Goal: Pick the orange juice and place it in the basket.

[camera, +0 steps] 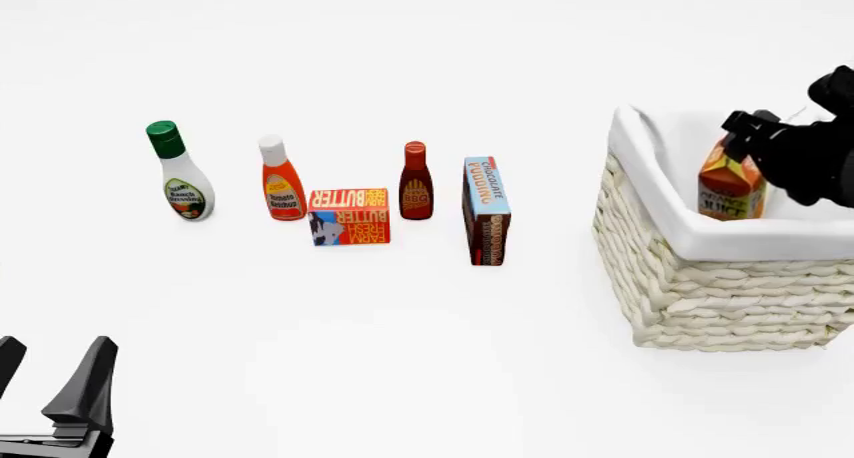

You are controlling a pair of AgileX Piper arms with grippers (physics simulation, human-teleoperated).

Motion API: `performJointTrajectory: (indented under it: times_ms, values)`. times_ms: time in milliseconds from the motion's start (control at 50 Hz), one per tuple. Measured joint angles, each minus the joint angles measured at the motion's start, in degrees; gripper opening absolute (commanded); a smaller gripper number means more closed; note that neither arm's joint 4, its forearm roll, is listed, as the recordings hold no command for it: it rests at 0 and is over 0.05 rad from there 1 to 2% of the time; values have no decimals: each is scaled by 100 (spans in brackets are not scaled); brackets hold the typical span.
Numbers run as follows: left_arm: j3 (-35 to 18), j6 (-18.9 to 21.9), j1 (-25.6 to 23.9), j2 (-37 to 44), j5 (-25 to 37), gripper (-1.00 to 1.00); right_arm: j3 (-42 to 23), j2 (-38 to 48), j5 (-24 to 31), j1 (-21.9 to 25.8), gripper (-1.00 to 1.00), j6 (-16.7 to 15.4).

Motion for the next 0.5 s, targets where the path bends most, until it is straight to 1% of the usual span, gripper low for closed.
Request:
performJointTrajectory:
  times_ms: [360, 380, 500]
  values:
    - [0, 0, 0, 0, 0, 100, 8, 55, 41, 22, -100, 99]
    - [0, 0, 0, 0, 0, 100, 9, 57, 42, 24, 100, 106]
    - [0, 0, 0, 0, 0, 100, -3, 49, 33, 29, 100, 169]
